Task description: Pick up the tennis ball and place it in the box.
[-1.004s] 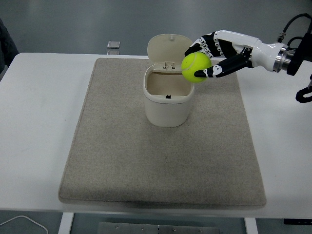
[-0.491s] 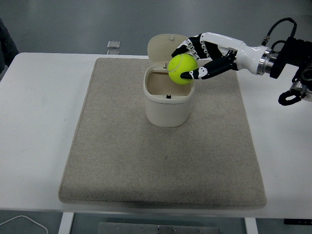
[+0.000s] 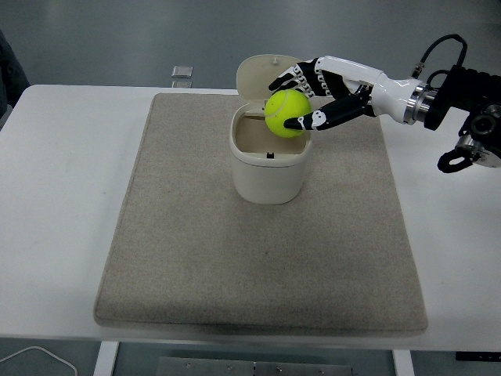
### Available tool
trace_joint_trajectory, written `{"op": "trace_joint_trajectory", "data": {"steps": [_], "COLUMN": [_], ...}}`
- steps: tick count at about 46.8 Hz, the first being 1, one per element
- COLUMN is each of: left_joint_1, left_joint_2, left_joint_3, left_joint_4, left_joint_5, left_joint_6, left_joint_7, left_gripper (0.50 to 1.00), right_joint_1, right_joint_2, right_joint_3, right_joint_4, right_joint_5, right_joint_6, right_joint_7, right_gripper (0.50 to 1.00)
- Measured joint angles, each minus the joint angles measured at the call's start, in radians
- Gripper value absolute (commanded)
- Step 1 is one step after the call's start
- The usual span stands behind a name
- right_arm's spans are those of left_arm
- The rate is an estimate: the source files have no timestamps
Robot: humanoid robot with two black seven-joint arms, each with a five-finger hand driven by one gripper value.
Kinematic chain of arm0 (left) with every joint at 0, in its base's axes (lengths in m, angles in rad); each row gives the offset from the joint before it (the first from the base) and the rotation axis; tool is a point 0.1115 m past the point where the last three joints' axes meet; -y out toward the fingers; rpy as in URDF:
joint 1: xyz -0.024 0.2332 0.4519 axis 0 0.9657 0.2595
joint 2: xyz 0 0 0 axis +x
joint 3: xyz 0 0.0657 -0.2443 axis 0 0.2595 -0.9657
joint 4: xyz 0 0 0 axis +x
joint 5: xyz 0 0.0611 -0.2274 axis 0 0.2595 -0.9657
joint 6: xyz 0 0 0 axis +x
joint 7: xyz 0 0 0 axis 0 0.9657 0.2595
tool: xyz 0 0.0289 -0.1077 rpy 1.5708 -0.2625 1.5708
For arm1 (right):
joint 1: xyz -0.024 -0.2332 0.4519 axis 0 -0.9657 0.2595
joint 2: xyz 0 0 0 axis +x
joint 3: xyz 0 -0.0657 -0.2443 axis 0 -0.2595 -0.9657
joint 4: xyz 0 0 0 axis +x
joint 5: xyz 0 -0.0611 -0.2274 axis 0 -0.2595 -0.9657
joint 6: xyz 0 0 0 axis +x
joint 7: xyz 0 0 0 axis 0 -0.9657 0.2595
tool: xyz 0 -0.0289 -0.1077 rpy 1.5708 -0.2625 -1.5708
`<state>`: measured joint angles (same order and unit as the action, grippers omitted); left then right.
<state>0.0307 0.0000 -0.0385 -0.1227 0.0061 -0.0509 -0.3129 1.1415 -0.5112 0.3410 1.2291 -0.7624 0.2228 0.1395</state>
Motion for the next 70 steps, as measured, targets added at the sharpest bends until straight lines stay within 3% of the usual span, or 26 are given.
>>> {"op": "trace_joint_trajectory", "data": {"steps": [23,70], "left_joint_1": [0.0,0.0], "left_joint_2": [0.0,0.0], "left_joint_3": [0.0,0.0], "left_joint_4": [0.0,0.0], "left_joint_5": [0.0,0.0], "left_joint_6": [0.0,0.0], "left_joint_7": [0.0,0.0], "left_gripper": [0.99,0.992], "right_joint_1": [0.004,0.007], "right_joint_2": [0.03,0.027], "right_joint_3": [-0.011,-0.035], "right_joint_4": [-0.011,-0.019], "right_joint_5": [-0.007,0.004], "right_joint_6": [0.001,0.02], "right_joint_7": [0.002,0.002], "right_gripper": [0.852,0.86]}}
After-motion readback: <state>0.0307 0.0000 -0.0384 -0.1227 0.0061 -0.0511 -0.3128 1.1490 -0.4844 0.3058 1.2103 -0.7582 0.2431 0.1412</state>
